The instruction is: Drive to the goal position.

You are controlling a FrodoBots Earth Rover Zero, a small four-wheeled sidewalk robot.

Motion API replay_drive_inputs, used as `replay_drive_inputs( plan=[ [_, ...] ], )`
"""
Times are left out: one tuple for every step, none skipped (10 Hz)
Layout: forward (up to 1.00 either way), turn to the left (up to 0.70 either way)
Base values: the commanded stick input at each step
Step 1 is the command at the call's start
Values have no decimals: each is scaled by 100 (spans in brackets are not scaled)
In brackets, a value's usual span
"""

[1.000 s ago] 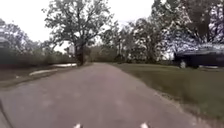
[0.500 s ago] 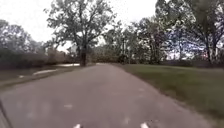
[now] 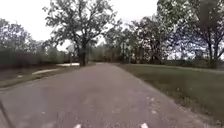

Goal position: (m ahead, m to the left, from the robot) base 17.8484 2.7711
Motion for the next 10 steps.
replay_drive_inputs(
  plan=[
    [100,0],
    [100,0],
    [100,0],
    [100,0],
    [100,13],
    [100,32],
    [100,30],
    [100,12],
    [100,0],
    [100,0]
  ],
)
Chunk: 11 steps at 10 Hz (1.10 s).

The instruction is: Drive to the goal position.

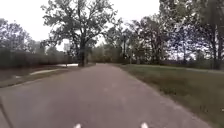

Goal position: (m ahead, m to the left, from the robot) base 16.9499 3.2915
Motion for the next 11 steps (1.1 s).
replay_drive_inputs(
  plan=[
    [100,0],
    [100,0],
    [100,0],
    [100,0],
    [100,0],
    [100,0],
    [100,0],
    [100,0],
    [100,0],
    [100,0],
    [100,0]
  ],
)
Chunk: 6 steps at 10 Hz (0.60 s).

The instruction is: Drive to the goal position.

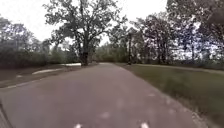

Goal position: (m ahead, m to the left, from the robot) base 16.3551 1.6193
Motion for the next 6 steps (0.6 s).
replay_drive_inputs(
  plan=[
    [100,0],
    [100,0],
    [100,0],
    [100,0],
    [100,0],
    [100,0]
  ],
)
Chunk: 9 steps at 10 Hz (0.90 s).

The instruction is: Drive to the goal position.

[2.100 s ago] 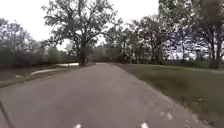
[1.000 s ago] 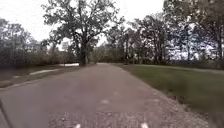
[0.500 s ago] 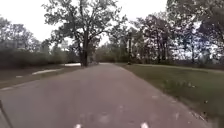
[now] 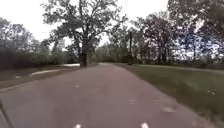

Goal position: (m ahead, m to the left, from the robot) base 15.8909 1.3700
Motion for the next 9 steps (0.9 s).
replay_drive_inputs(
  plan=[
    [100,0],
    [100,0],
    [100,0],
    [100,0],
    [100,0],
    [100,0],
    [100,0],
    [100,0],
    [100,0]
  ],
)
